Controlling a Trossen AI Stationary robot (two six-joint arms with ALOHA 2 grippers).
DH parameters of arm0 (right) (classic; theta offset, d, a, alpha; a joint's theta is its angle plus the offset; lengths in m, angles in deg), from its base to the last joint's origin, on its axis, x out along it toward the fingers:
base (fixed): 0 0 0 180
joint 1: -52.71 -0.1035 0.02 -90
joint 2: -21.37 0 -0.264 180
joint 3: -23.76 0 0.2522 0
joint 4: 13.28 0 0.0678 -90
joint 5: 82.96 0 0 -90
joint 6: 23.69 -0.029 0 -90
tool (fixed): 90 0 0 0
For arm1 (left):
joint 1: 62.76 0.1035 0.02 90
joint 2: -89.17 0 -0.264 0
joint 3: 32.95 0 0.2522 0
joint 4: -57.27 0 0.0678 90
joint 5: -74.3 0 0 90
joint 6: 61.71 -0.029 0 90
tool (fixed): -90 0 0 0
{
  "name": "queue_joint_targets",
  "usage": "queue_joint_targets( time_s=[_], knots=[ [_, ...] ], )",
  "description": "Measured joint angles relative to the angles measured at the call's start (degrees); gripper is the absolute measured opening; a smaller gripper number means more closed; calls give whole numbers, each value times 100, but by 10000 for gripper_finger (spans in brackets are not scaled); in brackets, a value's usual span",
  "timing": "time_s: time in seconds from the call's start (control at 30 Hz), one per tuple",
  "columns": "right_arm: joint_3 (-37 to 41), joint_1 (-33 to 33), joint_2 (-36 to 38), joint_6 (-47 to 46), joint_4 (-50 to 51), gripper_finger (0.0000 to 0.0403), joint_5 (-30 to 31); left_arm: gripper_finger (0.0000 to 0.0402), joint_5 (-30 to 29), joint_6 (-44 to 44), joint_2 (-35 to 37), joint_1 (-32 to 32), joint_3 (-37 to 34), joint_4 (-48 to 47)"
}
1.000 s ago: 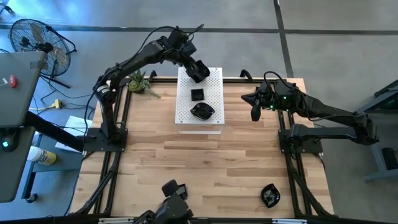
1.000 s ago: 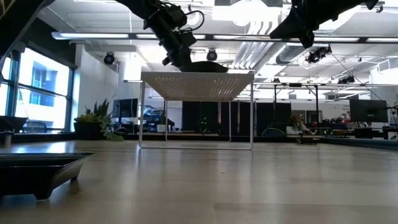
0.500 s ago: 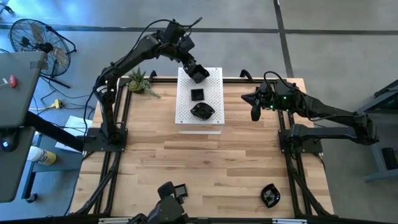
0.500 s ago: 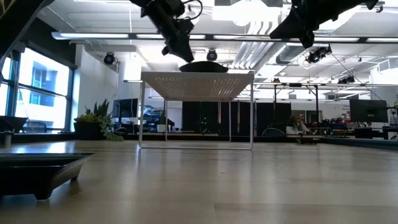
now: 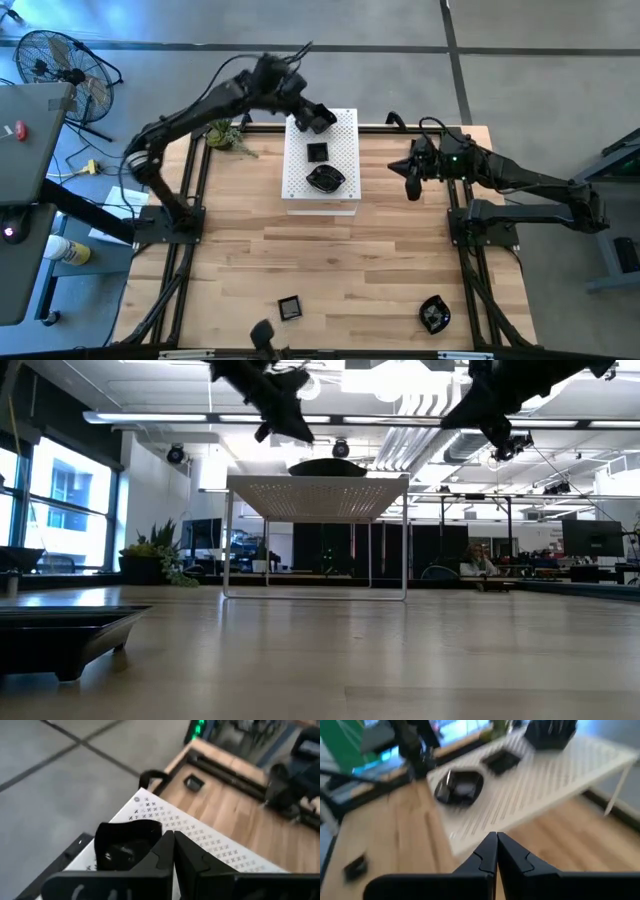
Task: Pick & Place Mini shaped plates
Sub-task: Stack the black leaf-shaped plate on top of the leaf-shaped plate on the shelf
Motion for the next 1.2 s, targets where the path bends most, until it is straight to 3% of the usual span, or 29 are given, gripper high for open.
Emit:
queue_joint_targets(
  time_s=[0.23,0.53,0.83,1.03,1.2],
  knots=[
    [-659,-592,-344,83,1711,5,-331,1,-250,780,1964,-218,-2985,2322],
    [-1229,-1723,-1501,-293,3786,40,-1635,1,-624,1213,4653,-211,-5605,2968],
    [-1229,-2988,-2630,239,4240,101,-2367,1,-1043,1196,6251,-204,-6876,2978],
    [-1229,-3654,-3351,571,4018,120,-2855,1,-1063,1045,6556,-204,-7061,2922],
    [-1229,-4234,-3982,920,3605,122,-2858,1,-1064,982,6549,-204,-7072,2778]
  ],
)
